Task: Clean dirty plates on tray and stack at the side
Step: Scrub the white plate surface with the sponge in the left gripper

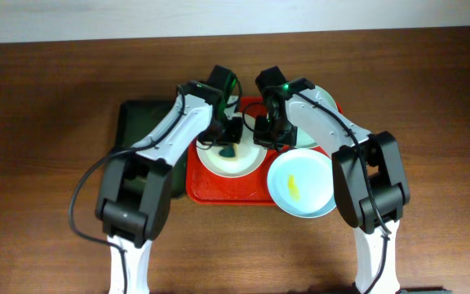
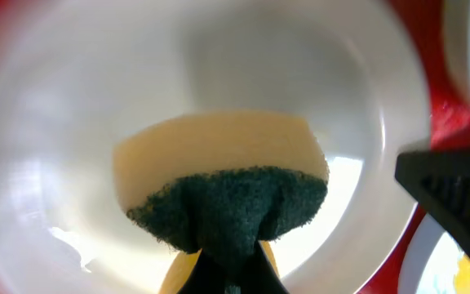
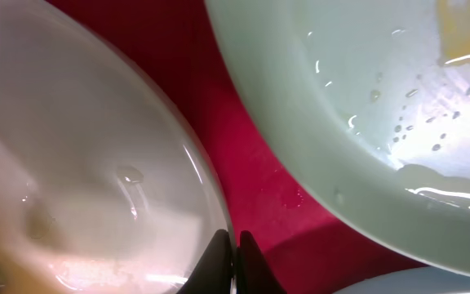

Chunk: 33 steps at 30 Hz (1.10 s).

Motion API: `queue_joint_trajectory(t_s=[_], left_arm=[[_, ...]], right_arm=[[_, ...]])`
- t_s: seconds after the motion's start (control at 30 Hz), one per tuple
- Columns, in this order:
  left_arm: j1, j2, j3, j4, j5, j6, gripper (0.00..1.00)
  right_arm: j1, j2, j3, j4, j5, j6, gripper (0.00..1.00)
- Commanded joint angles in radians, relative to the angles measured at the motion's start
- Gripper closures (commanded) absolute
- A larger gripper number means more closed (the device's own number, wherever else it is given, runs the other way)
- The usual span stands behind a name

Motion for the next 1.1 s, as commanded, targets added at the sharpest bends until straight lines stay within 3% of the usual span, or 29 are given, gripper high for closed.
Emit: queue_joint_trajectory(t_s=[0.0, 0.5, 0.6, 0.73, 0.83, 1.07], left_arm=[[0.010, -0.081, 0.045, -0.005, -0.147, 0.008, 1.00], [0.011, 0.117, 0.045, 0.015, -0.174, -0.120, 1.00], [-0.003, 0.127, 0.045, 0.016, -0.053, -0.110, 1.00], [-0.020, 0.127, 0.045, 0.041, 0.245, -0.010, 1.00], [-0.021, 0.127, 0.045, 0.052, 0.356, 0.021, 1.00], [0.037, 0.064, 0.127, -0.041, 0.147, 0.021, 1.00]], right_arm=[[0.018, -0.003, 0.013, 0.001, -0.011, 0.006, 0.96], [0.018, -0.003, 0.013, 0.002, -0.011, 0.006, 0.96], [0.018, -0.003, 0.013, 0.002, -0.011, 0.005, 0.96], [0.018, -0.003, 0.013, 0.005, -0.011, 0.006, 0.96], [0.018, -0.003, 0.013, 0.004, -0.011, 0.005, 0.96], [0.018, -0.003, 0.013, 0.004, -0.011, 0.005, 0.96]])
